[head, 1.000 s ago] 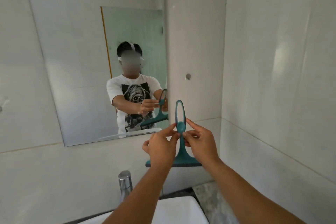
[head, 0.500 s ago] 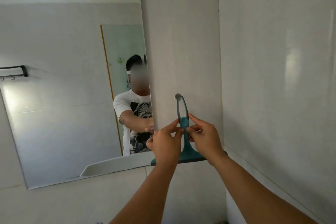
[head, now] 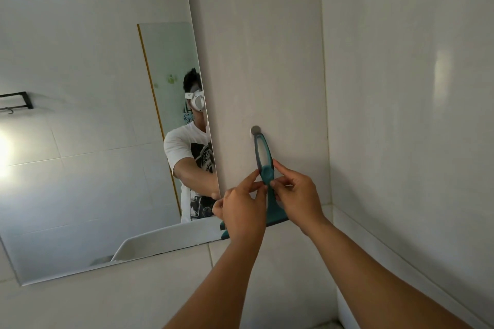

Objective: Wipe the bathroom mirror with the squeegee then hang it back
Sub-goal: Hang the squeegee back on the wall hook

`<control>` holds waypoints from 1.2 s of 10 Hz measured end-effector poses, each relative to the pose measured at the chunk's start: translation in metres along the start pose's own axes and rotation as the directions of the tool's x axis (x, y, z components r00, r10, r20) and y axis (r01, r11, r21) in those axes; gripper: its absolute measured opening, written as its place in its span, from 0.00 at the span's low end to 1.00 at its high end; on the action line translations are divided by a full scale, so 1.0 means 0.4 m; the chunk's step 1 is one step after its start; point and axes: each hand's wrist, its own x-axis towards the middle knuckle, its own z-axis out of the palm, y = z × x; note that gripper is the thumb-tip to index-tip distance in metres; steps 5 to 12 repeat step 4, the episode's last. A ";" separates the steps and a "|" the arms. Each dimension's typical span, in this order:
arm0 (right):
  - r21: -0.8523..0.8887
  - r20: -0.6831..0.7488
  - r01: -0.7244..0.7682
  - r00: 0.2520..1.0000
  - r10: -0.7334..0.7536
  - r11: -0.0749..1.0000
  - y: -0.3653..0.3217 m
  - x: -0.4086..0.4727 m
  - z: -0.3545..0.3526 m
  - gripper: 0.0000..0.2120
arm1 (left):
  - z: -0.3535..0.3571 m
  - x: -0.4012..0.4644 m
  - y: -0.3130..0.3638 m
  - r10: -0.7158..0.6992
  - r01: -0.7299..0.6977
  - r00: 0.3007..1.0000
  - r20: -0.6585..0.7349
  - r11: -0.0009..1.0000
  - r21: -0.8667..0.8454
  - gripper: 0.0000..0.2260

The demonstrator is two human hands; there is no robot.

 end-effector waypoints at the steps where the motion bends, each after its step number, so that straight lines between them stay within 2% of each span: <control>1: -0.014 -0.004 -0.009 1.000 0.009 1.000 -0.001 -0.005 -0.002 0.21 | 0.002 -0.009 -0.001 -0.007 0.006 1.000 0.024 1.000 0.015 0.18; 3: -0.049 0.026 -0.039 0.999 0.040 0.998 -0.020 -0.038 -0.012 0.22 | -0.020 -0.027 0.005 -0.009 0.007 0.996 0.086 0.999 0.033 0.20; 4: -0.091 0.040 -0.056 0.997 0.060 0.994 -0.035 -0.083 -0.013 0.23 | -0.052 -0.046 -0.021 -0.011 0.007 0.996 0.091 0.999 0.049 0.19; 12: -0.091 0.040 -0.056 0.997 0.060 0.994 -0.035 -0.083 -0.013 0.23 | -0.052 -0.046 -0.021 -0.011 0.007 0.996 0.091 0.999 0.049 0.19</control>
